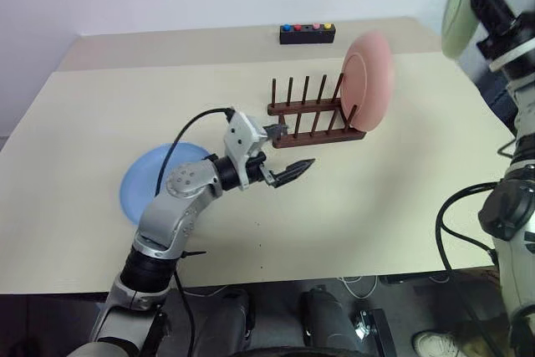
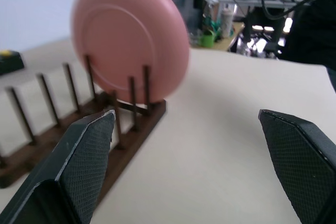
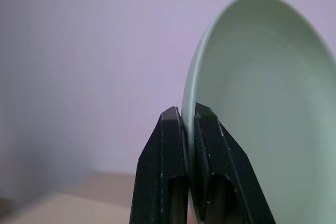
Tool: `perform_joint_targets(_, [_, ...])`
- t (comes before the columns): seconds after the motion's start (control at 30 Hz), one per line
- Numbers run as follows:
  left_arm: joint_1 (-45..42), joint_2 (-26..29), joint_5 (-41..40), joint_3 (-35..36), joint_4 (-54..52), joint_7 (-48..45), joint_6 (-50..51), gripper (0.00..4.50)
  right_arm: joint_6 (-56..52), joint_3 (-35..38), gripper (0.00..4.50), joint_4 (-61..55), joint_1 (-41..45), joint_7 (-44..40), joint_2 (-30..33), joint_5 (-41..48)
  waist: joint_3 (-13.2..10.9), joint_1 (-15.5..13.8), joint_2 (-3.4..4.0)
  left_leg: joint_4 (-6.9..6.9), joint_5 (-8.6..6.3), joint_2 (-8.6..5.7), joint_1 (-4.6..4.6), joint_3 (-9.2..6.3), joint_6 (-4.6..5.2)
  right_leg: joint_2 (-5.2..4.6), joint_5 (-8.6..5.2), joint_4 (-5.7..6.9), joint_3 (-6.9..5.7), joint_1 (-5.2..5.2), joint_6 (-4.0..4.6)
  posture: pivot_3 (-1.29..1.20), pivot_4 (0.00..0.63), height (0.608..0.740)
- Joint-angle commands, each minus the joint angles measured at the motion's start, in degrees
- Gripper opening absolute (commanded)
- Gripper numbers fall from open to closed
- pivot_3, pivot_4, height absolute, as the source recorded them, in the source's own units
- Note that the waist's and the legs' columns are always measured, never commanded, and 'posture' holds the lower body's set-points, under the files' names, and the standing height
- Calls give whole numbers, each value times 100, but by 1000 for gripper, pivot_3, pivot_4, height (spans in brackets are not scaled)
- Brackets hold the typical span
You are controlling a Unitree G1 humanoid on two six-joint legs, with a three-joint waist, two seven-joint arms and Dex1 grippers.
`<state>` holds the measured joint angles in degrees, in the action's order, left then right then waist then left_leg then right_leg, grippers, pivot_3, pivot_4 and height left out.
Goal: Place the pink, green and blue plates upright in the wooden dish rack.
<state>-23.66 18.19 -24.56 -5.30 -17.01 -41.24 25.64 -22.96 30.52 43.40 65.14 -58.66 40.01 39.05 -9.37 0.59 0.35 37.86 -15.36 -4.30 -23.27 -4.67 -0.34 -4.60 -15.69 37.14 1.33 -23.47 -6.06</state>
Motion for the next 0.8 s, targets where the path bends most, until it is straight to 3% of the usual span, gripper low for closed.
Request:
perform_joint_targets(0.03, [213, 179, -471, 408, -292, -265, -52, 4500, -1033, 276, 57, -1141, -68, -50, -34, 963, 0, -21, 0, 0, -2, 0, 0, 0, 3, -2, 0, 0, 0, 0, 0, 0, 150, 740])
perform_joint_targets(0.37, [639, 778, -1120, 908, -534, -650, 30, 4500, -2607, 69, 57, -2082, -894, -163, -386, 1969, 0, -121, 0, 5, -5, -3, -4, -1, 9, -8, 0, -2, 0, -2, 1, 0, 150, 740])
perform_joint_targets(0.8, [752, 947, -1027, 866, -562, -693, -106, 4500, -1989, -553, 57, -1977, -1521, -164, -846, 1285, 0, -115, -1, 3, -5, -3, -6, 0, 9, -6, 0, 0, -1, -7, 1, 0, 150, 740])
